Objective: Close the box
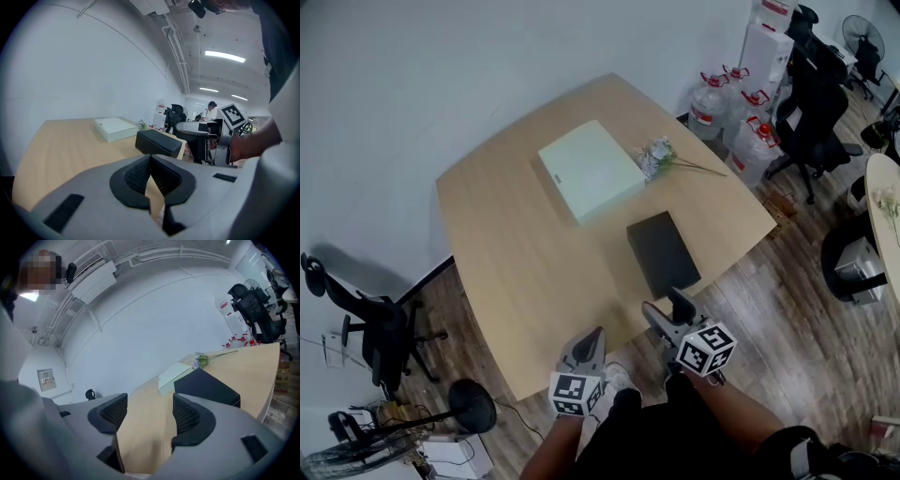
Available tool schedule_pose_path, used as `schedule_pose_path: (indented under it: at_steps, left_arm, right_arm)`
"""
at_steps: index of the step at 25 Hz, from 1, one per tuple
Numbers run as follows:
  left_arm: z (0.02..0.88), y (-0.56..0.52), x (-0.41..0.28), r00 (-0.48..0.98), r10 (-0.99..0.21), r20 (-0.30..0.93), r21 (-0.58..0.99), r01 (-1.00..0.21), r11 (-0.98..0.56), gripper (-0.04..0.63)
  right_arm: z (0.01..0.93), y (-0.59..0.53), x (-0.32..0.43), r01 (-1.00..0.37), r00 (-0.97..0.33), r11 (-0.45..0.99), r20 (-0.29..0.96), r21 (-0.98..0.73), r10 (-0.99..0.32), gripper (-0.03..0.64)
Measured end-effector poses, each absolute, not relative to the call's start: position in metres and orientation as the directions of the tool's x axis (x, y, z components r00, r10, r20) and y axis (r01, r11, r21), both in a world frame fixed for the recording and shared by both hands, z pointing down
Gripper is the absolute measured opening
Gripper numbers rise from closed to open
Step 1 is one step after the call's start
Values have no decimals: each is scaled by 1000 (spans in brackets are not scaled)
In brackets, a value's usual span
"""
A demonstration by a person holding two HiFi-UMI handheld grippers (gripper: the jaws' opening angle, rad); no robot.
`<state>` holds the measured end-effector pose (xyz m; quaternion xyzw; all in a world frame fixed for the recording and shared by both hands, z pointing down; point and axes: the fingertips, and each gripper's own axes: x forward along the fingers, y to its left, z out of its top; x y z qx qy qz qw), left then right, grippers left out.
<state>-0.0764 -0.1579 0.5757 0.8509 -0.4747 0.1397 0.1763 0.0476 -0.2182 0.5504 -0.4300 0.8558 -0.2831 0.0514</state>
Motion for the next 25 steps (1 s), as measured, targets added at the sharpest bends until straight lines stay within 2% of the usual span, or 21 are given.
schedule_pose_path:
  at_steps: [4, 10, 16, 25]
  left_arm:
    - [569, -165, -73, 514, -764, 389, 156, -854, -495, 9]
    - [557, -172, -63, 521, -769, 370, 145, -850, -506, 9]
    - [548, -178, -59, 522, -775, 356, 131, -849, -511, 9]
    - [529, -188, -51, 536, -780, 323, 99, -839, -535, 9]
  right_arm:
    - [541, -217, 45, -726, -644, 530, 162, -438, -748, 273]
    - [522, -219, 55, -752, -639, 567, 158, -337, -753, 129]
    - [506, -227, 79, -808, -577, 530, 163, -257, -800, 21]
    - [504, -237, 128, -882, -465, 419, 250, -215, -849, 12]
